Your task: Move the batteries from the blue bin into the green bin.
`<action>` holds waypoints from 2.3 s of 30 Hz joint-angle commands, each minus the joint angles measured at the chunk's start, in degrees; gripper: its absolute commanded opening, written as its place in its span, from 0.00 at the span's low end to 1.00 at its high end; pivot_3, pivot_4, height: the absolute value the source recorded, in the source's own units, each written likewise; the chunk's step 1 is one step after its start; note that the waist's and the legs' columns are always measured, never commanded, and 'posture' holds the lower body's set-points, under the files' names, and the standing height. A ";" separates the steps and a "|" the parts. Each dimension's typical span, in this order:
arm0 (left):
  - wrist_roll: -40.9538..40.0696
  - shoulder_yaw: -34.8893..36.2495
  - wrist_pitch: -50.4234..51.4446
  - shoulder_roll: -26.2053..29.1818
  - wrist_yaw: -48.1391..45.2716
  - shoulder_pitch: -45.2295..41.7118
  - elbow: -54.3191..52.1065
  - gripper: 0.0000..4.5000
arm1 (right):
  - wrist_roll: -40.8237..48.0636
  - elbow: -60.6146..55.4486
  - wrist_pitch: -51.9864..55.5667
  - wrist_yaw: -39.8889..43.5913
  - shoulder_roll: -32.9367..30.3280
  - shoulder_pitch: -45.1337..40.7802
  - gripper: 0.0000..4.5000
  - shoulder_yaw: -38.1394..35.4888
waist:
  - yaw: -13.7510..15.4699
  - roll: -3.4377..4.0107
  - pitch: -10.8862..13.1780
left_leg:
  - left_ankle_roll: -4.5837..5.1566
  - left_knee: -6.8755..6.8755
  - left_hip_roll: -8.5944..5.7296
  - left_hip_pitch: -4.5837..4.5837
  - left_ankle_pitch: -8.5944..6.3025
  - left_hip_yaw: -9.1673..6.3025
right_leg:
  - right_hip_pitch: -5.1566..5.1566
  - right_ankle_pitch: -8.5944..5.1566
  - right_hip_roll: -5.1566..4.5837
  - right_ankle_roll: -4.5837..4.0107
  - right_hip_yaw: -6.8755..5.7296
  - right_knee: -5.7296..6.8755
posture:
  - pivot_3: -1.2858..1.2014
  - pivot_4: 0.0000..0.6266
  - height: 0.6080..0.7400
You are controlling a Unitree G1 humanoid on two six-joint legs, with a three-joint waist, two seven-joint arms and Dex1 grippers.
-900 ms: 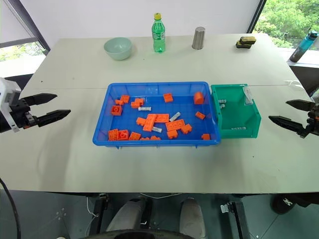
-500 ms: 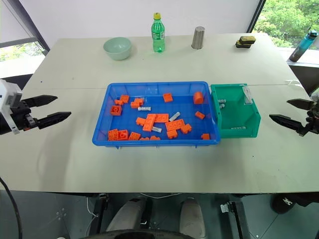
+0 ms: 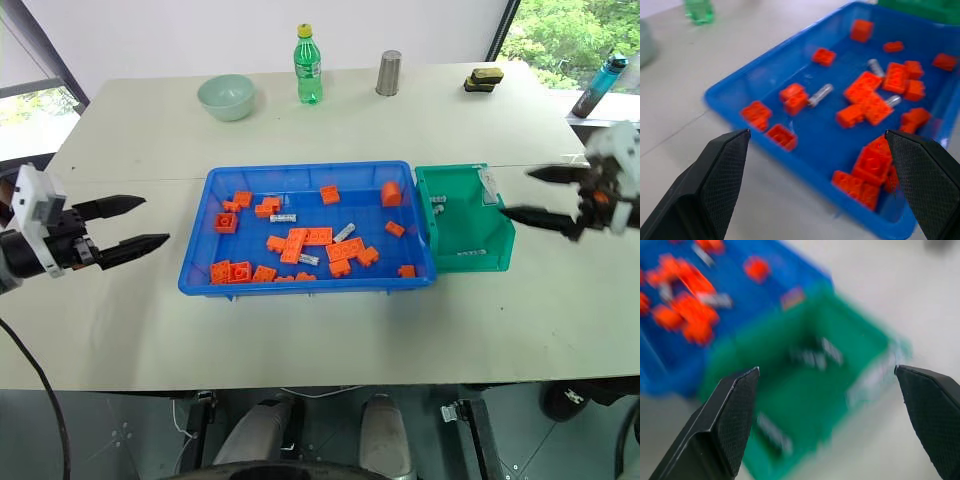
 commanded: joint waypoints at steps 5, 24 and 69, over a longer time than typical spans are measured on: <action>-2.23 -3.59 1.67 1.07 -2.43 -4.18 -4.62 1.00 | -1.97 -7.33 11.51 -4.33 14.18 -17.14 0.99 13.65 | 0.14 0.00 0.00 | -0.01 0.03 -0.03 -0.23 0.01 -0.04 | -0.21 0.00 -0.02 -0.01 0.00 0.03 | 0.52 0.24 0.90; -0.84 -3.18 1.76 -1.19 4.28 -2.11 -9.96 1.00 | -20.01 26.80 0.42 -20.95 53.14 -29.05 0.99 29.90 | -1.64 -0.21 -0.04 | -0.19 0.06 -0.11 -0.52 0.11 -0.27 | -0.93 0.08 -0.01 -0.13 -0.02 0.95 | 0.52 0.24 0.90; 3.30 -15.27 -2.45 -8.19 2.20 -12.16 -2.53 1.00 | -7.22 -30.75 45.52 -23.39 12.17 5.34 0.01 -6.37 | -0.79 -0.30 -0.12 | -0.18 0.23 -0.10 -0.67 0.11 -0.01 | -1.02 0.09 -0.06 -0.13 0.01 1.10 | 0.52 0.24 0.90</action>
